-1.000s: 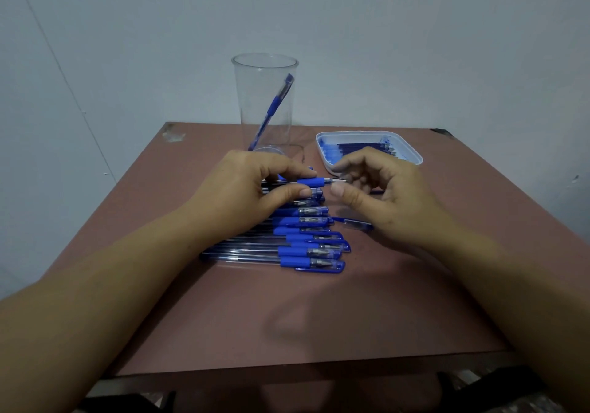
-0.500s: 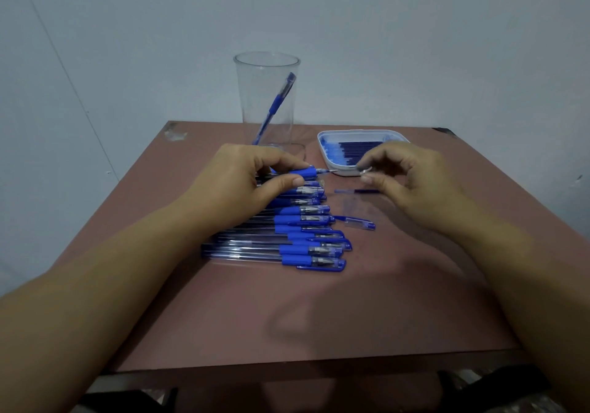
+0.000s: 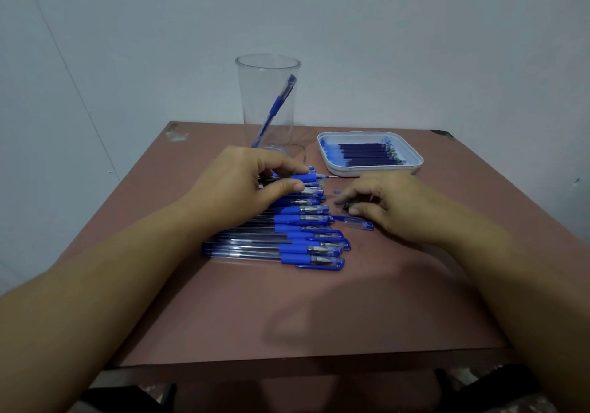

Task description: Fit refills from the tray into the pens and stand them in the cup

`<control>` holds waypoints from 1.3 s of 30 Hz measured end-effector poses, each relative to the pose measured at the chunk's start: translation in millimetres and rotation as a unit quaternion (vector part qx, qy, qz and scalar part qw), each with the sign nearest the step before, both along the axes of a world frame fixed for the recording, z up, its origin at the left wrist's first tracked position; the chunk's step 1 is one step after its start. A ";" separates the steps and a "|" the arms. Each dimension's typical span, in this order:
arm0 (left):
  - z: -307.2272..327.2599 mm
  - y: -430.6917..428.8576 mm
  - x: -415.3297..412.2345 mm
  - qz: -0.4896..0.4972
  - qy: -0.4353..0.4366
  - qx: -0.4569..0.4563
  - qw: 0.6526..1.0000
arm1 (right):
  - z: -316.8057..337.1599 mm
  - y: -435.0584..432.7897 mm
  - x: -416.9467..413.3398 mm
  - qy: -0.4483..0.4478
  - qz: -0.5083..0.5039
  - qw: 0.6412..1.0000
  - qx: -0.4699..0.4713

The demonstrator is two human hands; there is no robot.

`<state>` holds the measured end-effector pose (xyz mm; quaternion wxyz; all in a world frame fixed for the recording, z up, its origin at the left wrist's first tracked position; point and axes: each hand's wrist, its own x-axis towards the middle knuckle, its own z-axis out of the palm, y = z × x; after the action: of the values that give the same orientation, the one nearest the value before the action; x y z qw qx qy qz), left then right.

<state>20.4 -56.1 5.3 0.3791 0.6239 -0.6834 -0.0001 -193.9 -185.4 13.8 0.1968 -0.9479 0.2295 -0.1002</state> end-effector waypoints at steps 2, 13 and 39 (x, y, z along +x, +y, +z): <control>0.5 0.2 0.7 0.001 0.000 0.001 1.000 | 0.4 0.7 -2.0 -0.020 -0.003 1.000 0.007; -2.3 -1.7 -2.5 -0.020 0.002 -0.015 1.000 | -6.3 11.5 14.3 -0.241 0.023 0.968 -0.058; -2.3 -3.7 -0.6 -0.006 -0.008 -0.012 1.000 | -0.8 -0.8 0.2 -0.233 0.011 0.972 -0.034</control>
<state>19.8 -59.8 3.0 0.3809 0.6154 -0.6900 0.0111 -193.7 -186.2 12.9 0.2140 -0.9071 0.1633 -0.3235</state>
